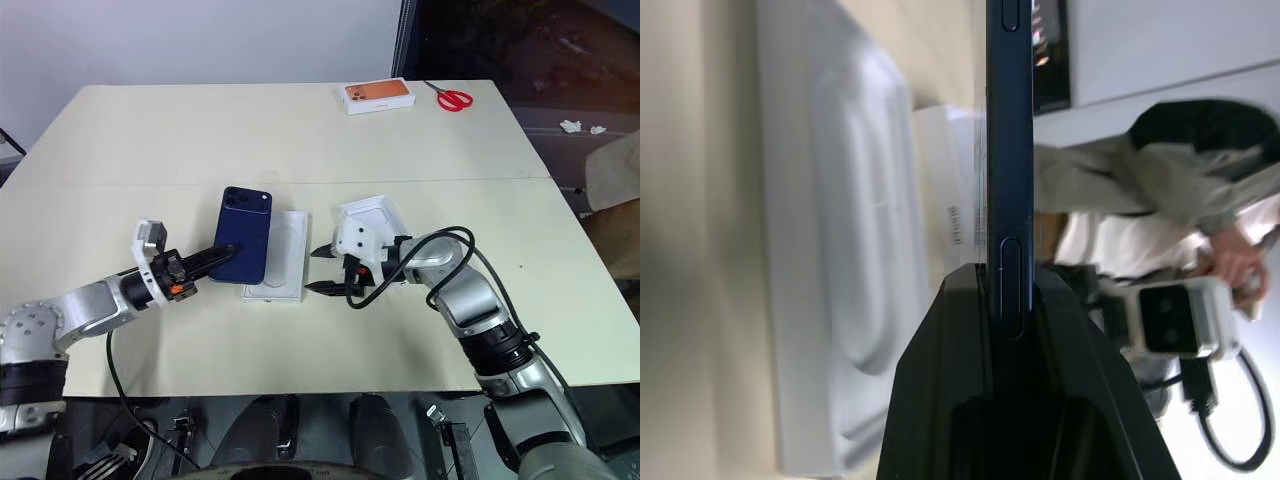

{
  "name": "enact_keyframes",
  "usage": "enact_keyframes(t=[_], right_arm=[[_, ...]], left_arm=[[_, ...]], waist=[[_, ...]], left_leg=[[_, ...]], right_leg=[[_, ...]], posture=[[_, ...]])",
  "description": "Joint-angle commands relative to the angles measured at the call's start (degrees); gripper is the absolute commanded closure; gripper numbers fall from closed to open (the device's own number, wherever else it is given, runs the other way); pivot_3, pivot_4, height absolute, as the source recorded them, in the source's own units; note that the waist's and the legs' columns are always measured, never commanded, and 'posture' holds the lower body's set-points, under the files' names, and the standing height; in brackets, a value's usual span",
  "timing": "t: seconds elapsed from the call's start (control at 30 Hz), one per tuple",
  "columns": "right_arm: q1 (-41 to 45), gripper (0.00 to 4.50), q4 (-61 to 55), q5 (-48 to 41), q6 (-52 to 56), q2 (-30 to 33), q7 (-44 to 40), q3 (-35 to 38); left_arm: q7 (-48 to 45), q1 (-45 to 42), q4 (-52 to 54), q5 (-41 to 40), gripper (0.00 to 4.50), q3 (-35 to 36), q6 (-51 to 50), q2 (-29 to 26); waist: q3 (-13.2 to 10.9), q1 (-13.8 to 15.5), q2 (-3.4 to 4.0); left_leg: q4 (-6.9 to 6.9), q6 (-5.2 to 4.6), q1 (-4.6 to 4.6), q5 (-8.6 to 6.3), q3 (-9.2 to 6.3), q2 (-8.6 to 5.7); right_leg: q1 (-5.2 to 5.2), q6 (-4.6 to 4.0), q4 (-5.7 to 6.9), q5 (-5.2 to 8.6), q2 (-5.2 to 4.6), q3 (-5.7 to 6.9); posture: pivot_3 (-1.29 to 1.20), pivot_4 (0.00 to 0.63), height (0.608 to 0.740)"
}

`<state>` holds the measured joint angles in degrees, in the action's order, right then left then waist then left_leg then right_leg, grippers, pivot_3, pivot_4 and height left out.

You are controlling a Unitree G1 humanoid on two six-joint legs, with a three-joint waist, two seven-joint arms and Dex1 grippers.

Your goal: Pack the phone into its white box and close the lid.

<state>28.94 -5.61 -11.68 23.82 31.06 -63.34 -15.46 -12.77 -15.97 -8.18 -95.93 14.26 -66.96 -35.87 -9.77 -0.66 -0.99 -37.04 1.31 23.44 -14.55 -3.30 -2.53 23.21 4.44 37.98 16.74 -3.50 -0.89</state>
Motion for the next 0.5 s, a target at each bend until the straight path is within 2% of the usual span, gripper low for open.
enact_keyframes(t=[0.03, 0.23, 0.5], right_arm=[[0.7, 1.46, 0.0, -0.4, -1.4, 0.1, 0.4, 1.1], [-0.5, 1.46, -0.4, -0.3, -1.7, 0.5, 2.0, 2.0], [0.4, 1.46, 1.7, 0.7, -2.7, 1.2, 3.1, 2.3]], left_arm=[[-5.0, -3.0, -1.9, 4.8, 4.50, -0.7, -0.8, 0.6], [-8.2, -5.3, -4.4, 10.9, 4.50, -1.4, -1.8, 4.0], [-9.4, -5.9, -5.9, 14.5, 4.50, 0.5, -3.2, 7.1]], waist=[[0.0, -0.4, 0.01], [0.0, -0.1, 0.00], [0.0, 0.0, 0.00]], left_leg=[[0.02, 0.00, 0.00, 0.00, 0.01, 0.02], [0.00, 0.02, 0.01, 0.01, 0.02, 0.06], [-0.01, 0.02, 0.02, 0.01, 0.01, 0.06]], right_leg=[[0.03, 0.00, 0.00, 0.00, 0.03, -0.01], [0.04, 0.01, 0.01, 0.00, 0.04, -0.02], [0.03, 0.01, 0.01, 0.00, 0.03, -0.02]], posture=[[0.00, 0.150, 0.740], [0.00, 0.150, 0.740], [0.00, 0.150, 0.740]])
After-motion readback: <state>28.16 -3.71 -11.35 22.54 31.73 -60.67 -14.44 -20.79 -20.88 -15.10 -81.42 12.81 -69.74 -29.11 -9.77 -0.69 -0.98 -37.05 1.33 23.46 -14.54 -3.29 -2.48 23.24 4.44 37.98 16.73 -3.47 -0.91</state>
